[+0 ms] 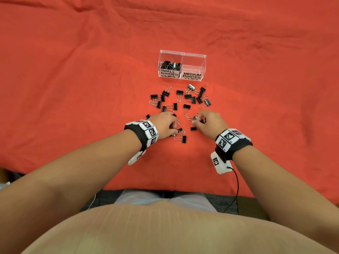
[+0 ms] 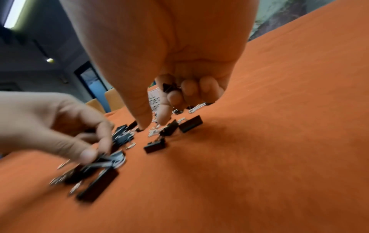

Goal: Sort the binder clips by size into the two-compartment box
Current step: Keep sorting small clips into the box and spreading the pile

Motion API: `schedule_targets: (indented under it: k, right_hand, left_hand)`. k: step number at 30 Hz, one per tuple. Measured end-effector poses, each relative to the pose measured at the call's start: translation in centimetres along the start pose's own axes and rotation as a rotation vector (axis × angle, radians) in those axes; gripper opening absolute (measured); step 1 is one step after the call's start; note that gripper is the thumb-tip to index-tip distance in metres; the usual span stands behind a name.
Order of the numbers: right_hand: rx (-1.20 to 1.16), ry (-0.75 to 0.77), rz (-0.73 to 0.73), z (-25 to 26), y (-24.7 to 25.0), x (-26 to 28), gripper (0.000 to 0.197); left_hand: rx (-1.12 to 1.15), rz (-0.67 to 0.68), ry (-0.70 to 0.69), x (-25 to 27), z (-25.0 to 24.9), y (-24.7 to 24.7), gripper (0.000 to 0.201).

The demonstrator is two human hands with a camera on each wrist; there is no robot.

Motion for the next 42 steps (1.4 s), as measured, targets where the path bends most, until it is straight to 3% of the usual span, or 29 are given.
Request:
schedule_targets:
  k: [3, 9, 14, 18, 21, 27, 33, 38, 42]
  right_hand:
    - [0.106, -0.012, 0.066, 0.1, -1.1, 0.8, 0.027]
    - [0.098, -0.052, 0.006, 0.3, -2.1, 1.2, 0.019]
    - [0.096, -0.112, -0.036, 1.1, -2.2, 0.9, 0.030]
    - [0.128, -0.127, 0.002, 1.4, -2.4, 0.1, 0.031]
    - [0.019, -0.127, 0.045, 1.2, -2.1, 0.0, 0.022]
    - [-0.203, -0.131, 0.047, -0.1, -0.3, -0.5, 0.024]
    - [-0.433, -0.148, 0.042, -1.8, 0.8, -1.6, 0.027]
    - [-0.580, -0.135, 0.000, -1.8, 2.9, -2.4, 0.041]
    - [-0.633, -0.086, -0.044, -0.8, 6.0, -3.4, 0.033]
  left_hand:
    - [0.079, -0.027, -0.014, 0.1, 0.1, 0.3, 0.015]
    - [0.086, -0.011, 0.027, 0.3, 0.8, 0.7, 0.007]
    - [-0.024, -0.002, 0.055, 0.5, 0.7, 0.5, 0.031]
    - [-0.122, 0.017, 0.019, 0.4, 0.1, 0.7, 0.021]
    - [-0.103, -0.037, 0.008, 0.6, 0.3, 1.9, 0.010]
    - [-0.098, -0.125, 0.048, 1.1, 1.2, 3.1, 0.012]
    - [-0.247, -0.008, -0.138, 0.7, -1.1, 0.6, 0.029]
    - [-0.390, 0.051, -0.134, -0.4, -1.2, 0.0, 0.032]
    - [-0.432, 0.010, -0.147, -0.6, -1.6, 0.3, 0.030]
Point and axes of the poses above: each hand's wrist, its own x-axis away from the middle knuckle, its own y-axis out of the back of the hand, z = x × y, the point moved 3 cm from there along -x, towards the middle knuckle, and after that the axes turned 12 degrees about z, right-handed, at the moved point
